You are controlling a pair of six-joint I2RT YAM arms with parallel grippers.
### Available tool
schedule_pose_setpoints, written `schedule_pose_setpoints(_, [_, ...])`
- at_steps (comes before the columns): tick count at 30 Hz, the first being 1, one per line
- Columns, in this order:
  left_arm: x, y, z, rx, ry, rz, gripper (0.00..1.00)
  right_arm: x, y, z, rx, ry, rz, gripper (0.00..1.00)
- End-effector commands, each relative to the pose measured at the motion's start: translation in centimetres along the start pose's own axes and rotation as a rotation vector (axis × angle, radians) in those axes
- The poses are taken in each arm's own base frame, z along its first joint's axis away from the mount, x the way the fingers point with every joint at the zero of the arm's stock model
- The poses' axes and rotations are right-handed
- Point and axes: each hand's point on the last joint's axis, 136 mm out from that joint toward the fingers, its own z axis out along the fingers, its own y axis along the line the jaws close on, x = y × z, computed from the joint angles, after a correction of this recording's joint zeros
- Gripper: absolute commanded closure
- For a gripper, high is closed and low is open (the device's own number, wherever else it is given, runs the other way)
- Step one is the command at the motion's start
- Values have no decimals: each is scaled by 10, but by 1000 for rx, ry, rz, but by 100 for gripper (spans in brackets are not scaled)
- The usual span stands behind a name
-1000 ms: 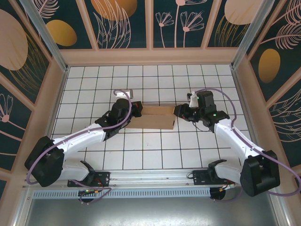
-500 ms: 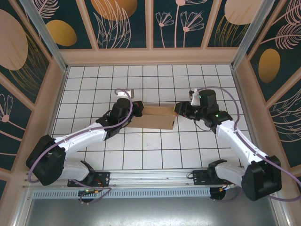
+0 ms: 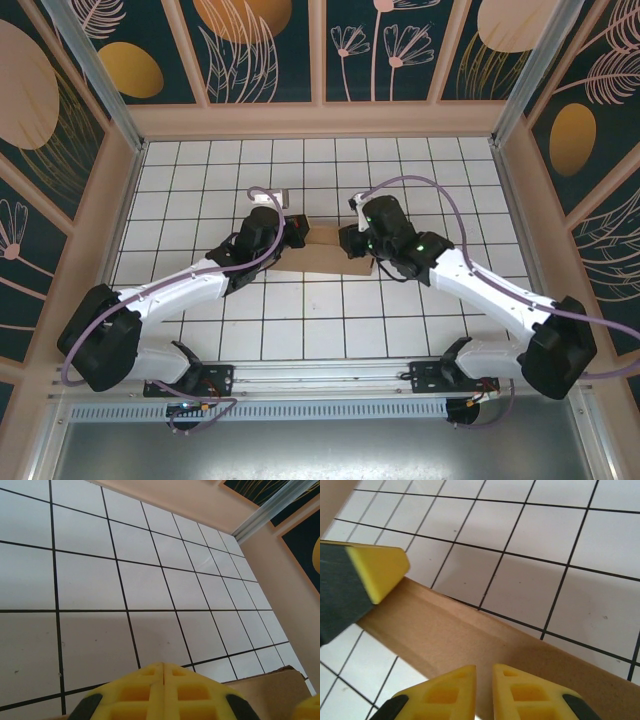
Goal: Fold the paper box
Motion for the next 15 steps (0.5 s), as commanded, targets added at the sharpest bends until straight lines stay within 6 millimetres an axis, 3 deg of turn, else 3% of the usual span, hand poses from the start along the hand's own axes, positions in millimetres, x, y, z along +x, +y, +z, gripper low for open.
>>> schedule_pose_setpoints(1, [40,19,3,-62,155,-6,100,-4,-7,3,53,-59,-27,84])
schedule_pose_setpoints(10, [41,8,6,-23,183,-21,100,53,-26,14,245,-32,-162,85])
schedule_pose_setpoints(15, [33,1,4,-10,174,0,100,63,-31,17,256,-11,-156,86])
